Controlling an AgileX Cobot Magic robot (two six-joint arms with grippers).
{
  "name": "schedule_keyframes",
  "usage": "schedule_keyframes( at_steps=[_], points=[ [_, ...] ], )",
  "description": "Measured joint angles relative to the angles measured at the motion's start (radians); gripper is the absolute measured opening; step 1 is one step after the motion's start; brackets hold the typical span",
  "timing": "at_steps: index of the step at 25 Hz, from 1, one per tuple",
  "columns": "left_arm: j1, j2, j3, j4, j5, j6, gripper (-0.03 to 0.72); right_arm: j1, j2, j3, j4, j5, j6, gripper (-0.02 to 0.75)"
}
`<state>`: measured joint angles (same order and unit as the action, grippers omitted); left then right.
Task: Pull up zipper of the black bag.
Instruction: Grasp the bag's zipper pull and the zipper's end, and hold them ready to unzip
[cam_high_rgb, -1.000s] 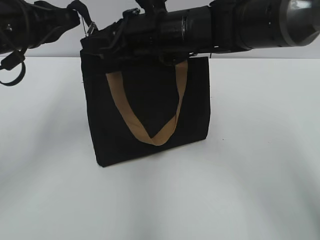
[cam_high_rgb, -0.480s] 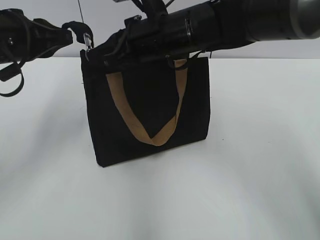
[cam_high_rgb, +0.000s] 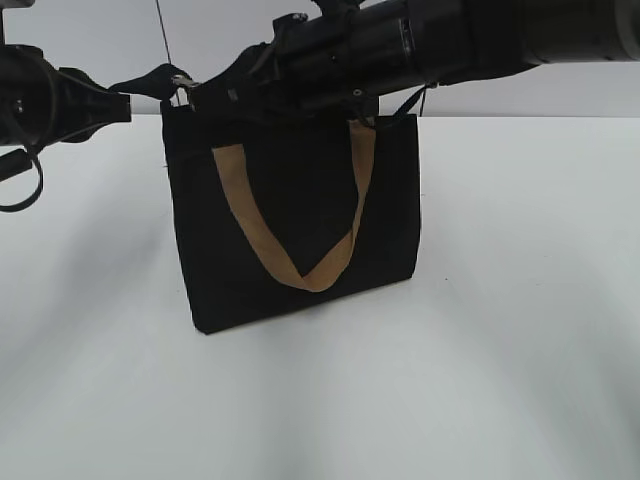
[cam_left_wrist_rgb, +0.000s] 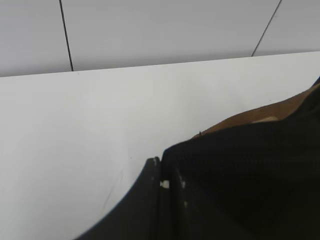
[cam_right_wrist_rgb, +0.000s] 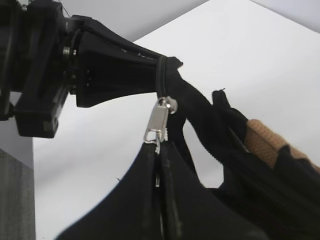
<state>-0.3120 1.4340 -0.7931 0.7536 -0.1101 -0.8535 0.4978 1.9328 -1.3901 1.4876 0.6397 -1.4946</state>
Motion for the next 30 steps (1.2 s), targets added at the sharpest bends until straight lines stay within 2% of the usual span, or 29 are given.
schedule_keyframes(
  at_steps=[10, 14, 20, 30],
  points=[
    [-0.004, -0.001, 0.0, 0.002, 0.042, 0.001, 0.01, -0.015, 0.0, 0.0, -0.003, 0.087, 0.151, -0.015],
    [-0.003, -0.001, 0.0, -0.008, 0.125, 0.001, 0.01, -0.05, 0.0, 0.0, -0.004, 0.135, 0.216, -0.015],
    [-0.003, -0.001, 0.0, -0.007, 0.149, 0.001, 0.01, -0.11, 0.0, 0.0, -0.01, 0.169, 0.264, -0.015],
    [-0.004, -0.001, 0.0, -0.012, 0.25, 0.001, 0.01, -0.219, 0.0, 0.0, -0.181, 0.148, 0.29, -0.015]
  ],
)
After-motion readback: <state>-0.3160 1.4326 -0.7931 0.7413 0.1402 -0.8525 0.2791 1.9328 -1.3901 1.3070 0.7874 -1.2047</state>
